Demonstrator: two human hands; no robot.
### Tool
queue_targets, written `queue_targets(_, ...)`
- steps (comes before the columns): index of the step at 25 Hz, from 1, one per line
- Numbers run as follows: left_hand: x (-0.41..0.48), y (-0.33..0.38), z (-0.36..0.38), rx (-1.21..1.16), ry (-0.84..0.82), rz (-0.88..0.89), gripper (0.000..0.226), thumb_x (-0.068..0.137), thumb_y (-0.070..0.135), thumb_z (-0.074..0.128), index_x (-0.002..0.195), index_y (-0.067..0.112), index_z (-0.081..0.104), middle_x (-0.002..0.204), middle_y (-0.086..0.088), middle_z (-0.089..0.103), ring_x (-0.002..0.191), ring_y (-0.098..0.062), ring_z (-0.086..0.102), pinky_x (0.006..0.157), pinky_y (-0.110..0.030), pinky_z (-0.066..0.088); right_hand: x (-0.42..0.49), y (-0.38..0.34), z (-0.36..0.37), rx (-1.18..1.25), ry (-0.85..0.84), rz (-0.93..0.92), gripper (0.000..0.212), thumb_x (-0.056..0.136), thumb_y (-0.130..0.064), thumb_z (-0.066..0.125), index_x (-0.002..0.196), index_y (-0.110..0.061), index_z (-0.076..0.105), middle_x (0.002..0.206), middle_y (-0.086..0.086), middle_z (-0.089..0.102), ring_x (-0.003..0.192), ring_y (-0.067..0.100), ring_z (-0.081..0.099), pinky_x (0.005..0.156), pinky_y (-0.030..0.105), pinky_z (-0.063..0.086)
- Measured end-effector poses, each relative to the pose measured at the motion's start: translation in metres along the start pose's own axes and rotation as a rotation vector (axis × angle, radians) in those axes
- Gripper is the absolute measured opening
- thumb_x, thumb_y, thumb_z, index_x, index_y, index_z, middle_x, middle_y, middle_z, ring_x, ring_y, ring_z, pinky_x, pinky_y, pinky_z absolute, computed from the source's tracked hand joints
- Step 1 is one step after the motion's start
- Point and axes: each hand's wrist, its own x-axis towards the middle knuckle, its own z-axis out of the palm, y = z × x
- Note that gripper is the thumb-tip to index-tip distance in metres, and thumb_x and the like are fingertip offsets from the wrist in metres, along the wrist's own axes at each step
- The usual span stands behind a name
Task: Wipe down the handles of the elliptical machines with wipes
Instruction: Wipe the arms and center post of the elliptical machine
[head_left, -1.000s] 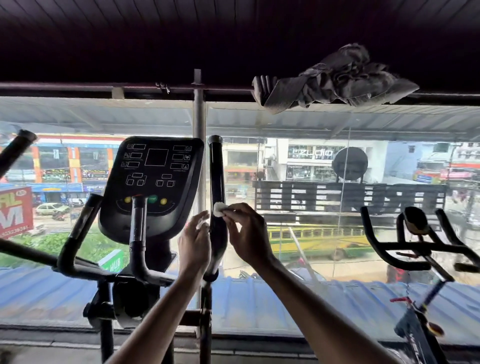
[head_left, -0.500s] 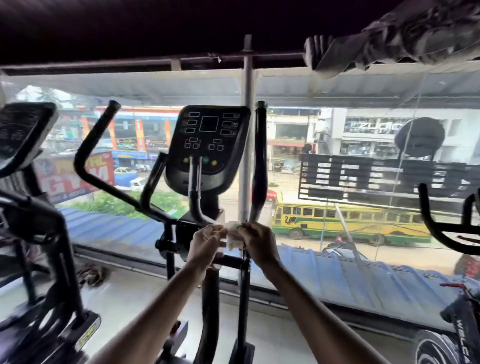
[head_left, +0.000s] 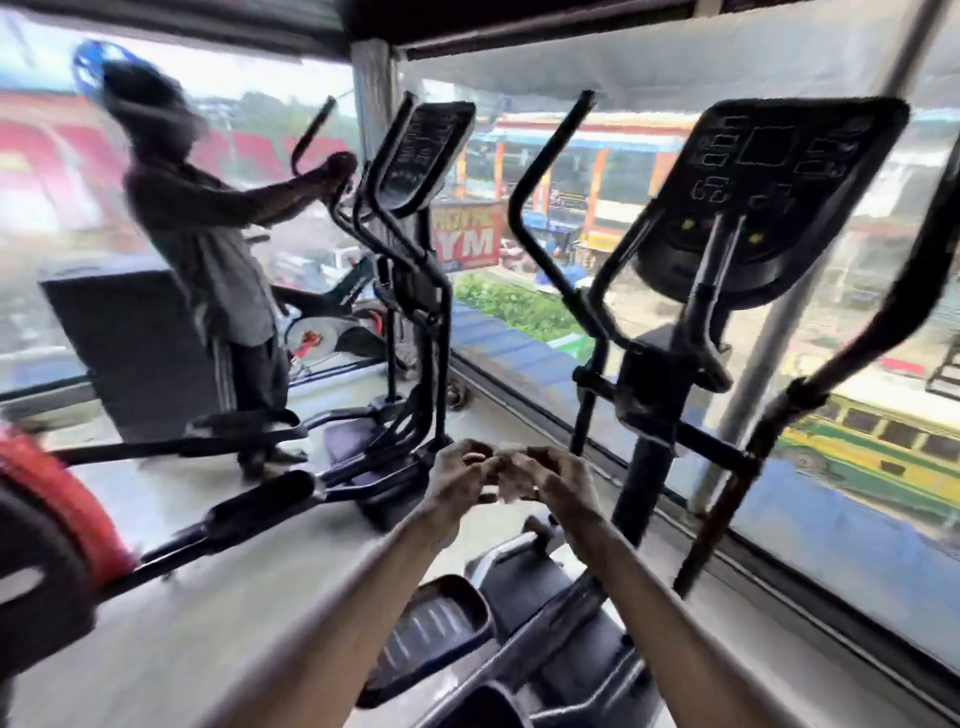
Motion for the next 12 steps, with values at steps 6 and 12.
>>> queue_targets(6, -0.106, -0.023, -0.148, -0.014, 0.391, -0.018, 0.023, 0.096, 0.0, 0.063, 0.086, 0.018, 0.073, 0.067, 0.004, 0.072, 0.055, -0.009, 0.067, 0.054, -0.023, 0.056, -0.047, 0.0, 0.163, 0.112, -0.386, 0.002, 0.013, 0.086, -0.023, 0.078, 0.095, -0.016, 0.08, 0.091, 0.009, 0.081, 0.081, 0.021, 0.073, 0.076, 0.043, 0.062)
queue_targets(12, -0.269, -0.051, -0.287, -0.072, 0.85, -0.113, 0.008, 0.095, 0.009, 0.066, 0.094, 0.017, 0.066, 0.087, -0.009, 0.071, 0.076, -0.023, 0.068, 0.064, -0.032, 0.058, -0.167, -0.034, 0.334, 0.192, -0.827, 0.097, 0.008, 0.091, -0.004, 0.076, 0.094, -0.009, 0.071, 0.074, 0.001, 0.076, 0.065, 0.011, 0.069, 0.055, 0.022, 0.055)
